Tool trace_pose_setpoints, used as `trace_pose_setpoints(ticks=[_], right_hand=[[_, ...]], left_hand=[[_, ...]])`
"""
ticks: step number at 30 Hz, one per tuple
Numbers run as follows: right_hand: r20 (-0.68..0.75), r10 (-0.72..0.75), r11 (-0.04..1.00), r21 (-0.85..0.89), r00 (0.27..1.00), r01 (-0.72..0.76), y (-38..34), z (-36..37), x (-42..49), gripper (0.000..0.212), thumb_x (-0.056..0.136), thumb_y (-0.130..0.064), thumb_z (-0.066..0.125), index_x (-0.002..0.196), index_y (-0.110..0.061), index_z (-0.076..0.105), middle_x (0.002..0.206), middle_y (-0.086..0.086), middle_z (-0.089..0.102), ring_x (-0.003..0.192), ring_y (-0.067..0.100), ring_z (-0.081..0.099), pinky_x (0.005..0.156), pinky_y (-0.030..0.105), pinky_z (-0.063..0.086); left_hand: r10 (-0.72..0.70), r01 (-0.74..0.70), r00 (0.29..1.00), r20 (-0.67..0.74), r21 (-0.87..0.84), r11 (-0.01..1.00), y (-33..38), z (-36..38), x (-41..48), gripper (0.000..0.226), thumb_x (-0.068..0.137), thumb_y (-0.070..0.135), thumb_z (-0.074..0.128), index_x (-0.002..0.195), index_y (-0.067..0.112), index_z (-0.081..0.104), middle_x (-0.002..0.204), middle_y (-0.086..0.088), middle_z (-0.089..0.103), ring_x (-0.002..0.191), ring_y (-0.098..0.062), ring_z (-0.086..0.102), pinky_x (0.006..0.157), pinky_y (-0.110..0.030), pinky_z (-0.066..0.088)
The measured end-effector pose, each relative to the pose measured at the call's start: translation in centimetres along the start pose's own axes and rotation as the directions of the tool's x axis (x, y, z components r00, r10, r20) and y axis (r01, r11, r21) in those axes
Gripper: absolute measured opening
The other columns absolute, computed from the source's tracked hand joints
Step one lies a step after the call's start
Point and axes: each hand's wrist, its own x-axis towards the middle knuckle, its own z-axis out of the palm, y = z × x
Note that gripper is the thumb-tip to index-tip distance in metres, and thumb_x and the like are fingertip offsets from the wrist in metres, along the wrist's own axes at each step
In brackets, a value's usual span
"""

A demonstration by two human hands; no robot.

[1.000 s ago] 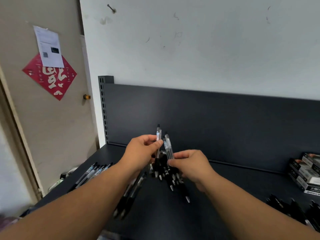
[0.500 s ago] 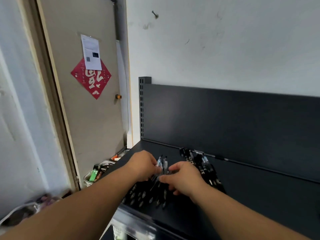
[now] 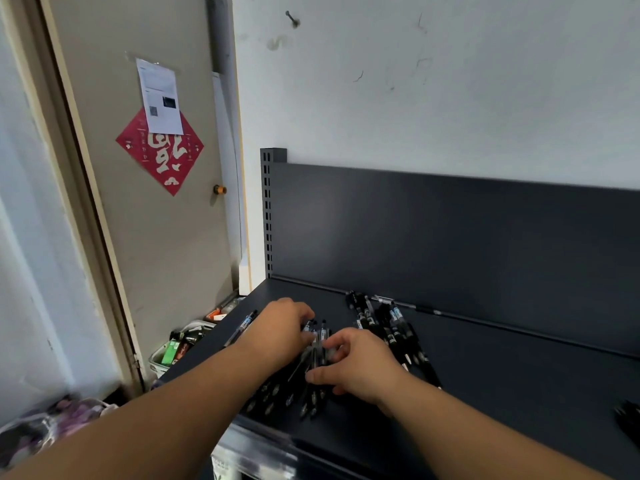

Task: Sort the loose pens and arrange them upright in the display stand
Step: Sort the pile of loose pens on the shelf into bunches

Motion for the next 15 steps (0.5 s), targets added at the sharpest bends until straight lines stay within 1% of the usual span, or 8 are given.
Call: trace_pose_setpoints(ticks=[3,5,6,8,10,11,13,15], right_hand=[[0.028,0.012,0.999,0.031,1.000,-0.013,0.15,0.01,-0.19,0.046,0.067,-0.016,0.087,0.106,-0.014,0.062,0.091,0.001,0.056,0.068,0.011,0.061,0.060,0.023,0.058],[0.065,0.021,0.999,0.046,0.998,-0.024,0.05,0.05,-0.30,0.043,0.068,-0.012,0.087,0.103,-0.011,0.063,0.087,0.003,0.059,0.063,0.011,0.063,0.065,0.027,0.060],[0.058,0.024,0.998,0.050,0.998,-0.027,0.01,-0.04,-0.29,0.042,0.067,-0.012,0.087,0.101,-0.010,0.062,0.085,0.003,0.060,0.062,0.012,0.063,0.066,0.029,0.060],[-0.028,0.016,1.000,-0.007,0.999,-0.016,0.22,-0.44,0.10,0.046,0.064,-0.018,0.089,0.100,-0.014,0.061,0.084,-0.001,0.060,0.069,0.014,0.064,0.072,0.033,0.060],[-0.113,-0.009,0.991,-0.137,0.994,-0.007,0.41,-0.81,0.39,0.054,0.061,-0.028,0.090,0.105,-0.020,0.060,0.093,-0.008,0.059,0.086,0.012,0.062,0.079,0.029,0.054],[-0.125,-0.018,0.987,-0.159,0.992,-0.002,0.49,-0.83,0.44,0.059,0.061,-0.030,0.090,0.111,-0.021,0.059,0.099,-0.009,0.059,0.092,0.010,0.060,0.082,0.026,0.052],[-0.110,-0.022,0.990,-0.142,0.994,0.007,0.66,-0.59,0.49,0.066,0.063,-0.029,0.089,0.120,-0.021,0.057,0.108,-0.009,0.058,0.100,0.009,0.058,0.087,0.023,0.049],[-0.077,-0.022,0.991,-0.130,0.997,0.012,0.67,-0.23,0.51,0.067,0.062,-0.027,0.089,0.122,-0.020,0.059,0.110,-0.008,0.060,0.101,0.009,0.059,0.090,0.025,0.051]], left_hand=[[0.028,-0.027,0.999,0.018,-0.021,0.999,0.41,0.14,0.02,0.038,0.090,0.036,0.063,0.126,0.025,0.060,0.122,0.002,0.060,0.108,-0.012,0.059,0.084,-0.017,0.040],[0.038,-0.037,0.999,0.034,-0.026,0.999,0.46,0.16,0.15,0.038,0.089,0.037,0.064,0.125,0.026,0.061,0.122,0.003,0.061,0.108,-0.011,0.059,0.082,-0.016,0.038],[0.042,-0.041,0.998,0.042,-0.023,0.999,0.41,0.14,0.22,0.040,0.087,0.038,0.065,0.125,0.026,0.061,0.122,0.004,0.061,0.108,-0.011,0.059,0.082,-0.015,0.037],[0.044,-0.043,0.997,0.062,-0.019,0.999,0.30,0.09,0.34,0.041,0.085,0.038,0.068,0.124,0.028,0.062,0.122,0.006,0.062,0.107,-0.010,0.060,0.082,-0.015,0.038],[0.047,-0.045,0.995,0.088,-0.028,0.999,0.17,0.09,0.51,0.041,0.084,0.040,0.069,0.124,0.029,0.062,0.123,0.007,0.062,0.106,-0.010,0.060,0.084,-0.016,0.040],[0.051,-0.048,0.993,0.105,-0.032,0.998,0.15,0.04,0.54,0.042,0.084,0.040,0.069,0.124,0.029,0.062,0.124,0.008,0.061,0.106,-0.010,0.060,0.085,-0.017,0.041],[0.063,-0.058,0.986,0.153,-0.040,0.998,0.12,-0.08,0.52,0.045,0.084,0.040,0.070,0.126,0.030,0.060,0.126,0.009,0.060,0.107,-0.010,0.059,0.086,-0.018,0.041],[0.084,-0.076,0.973,0.215,-0.042,0.996,0.06,-0.25,0.50,0.051,0.081,0.041,0.072,0.129,0.031,0.057,0.124,0.008,0.059,0.105,-0.009,0.059,0.086,-0.019,0.043]])
